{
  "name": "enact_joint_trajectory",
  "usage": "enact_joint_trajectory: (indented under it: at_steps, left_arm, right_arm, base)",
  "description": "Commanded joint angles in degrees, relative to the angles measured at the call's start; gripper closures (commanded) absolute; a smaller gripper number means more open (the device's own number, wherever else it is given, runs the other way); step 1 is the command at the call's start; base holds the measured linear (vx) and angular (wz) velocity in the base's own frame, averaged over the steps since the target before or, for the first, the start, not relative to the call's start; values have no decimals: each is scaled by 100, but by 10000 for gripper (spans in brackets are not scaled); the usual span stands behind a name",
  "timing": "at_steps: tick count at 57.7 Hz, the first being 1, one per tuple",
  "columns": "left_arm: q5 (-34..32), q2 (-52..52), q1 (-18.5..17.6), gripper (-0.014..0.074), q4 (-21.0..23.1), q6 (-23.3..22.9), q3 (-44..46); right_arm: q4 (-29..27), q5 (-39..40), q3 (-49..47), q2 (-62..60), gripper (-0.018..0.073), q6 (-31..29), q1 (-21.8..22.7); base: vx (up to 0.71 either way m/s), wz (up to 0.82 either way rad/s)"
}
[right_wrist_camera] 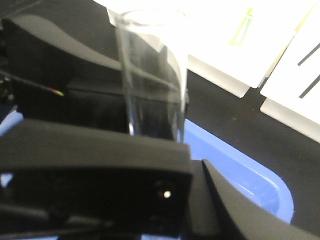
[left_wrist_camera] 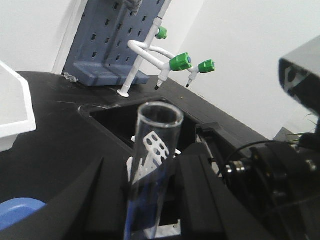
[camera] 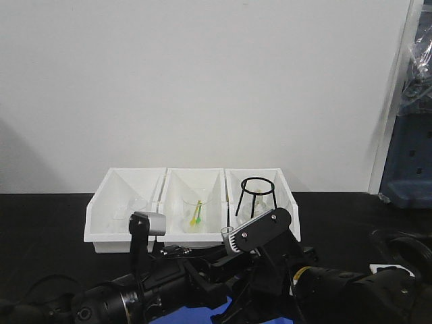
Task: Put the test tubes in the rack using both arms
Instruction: 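Close the right gripper on the tube and open the left gripper, then carry the tube with the right gripper over the white rack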
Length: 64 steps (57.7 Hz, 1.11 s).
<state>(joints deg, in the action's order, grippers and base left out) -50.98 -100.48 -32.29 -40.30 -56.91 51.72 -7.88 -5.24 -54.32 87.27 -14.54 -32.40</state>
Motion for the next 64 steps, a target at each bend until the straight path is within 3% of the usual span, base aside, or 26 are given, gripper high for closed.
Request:
enact_joint_trajectory:
  at_steps: [1,25,55,64]
  left_arm:
    - [-523,263,-12,217,199,-46,144]
    - [-801,263,73,217,464,-41,144]
    - [-1909,273,712,217,453,-52,144]
    - [-2278,273,1069,217,711,-52,129]
  right_arm:
    - [0,582,-203,-214,570,19,45]
    - [5,753,-203,-214,568,19,52]
    - [18,1016,-203,-214,568,-6,55]
    - [-81,1020,-203,-214,568,18,290]
  base:
    - [0,0]
    - [0,0]
    - [0,0]
    - [0,0]
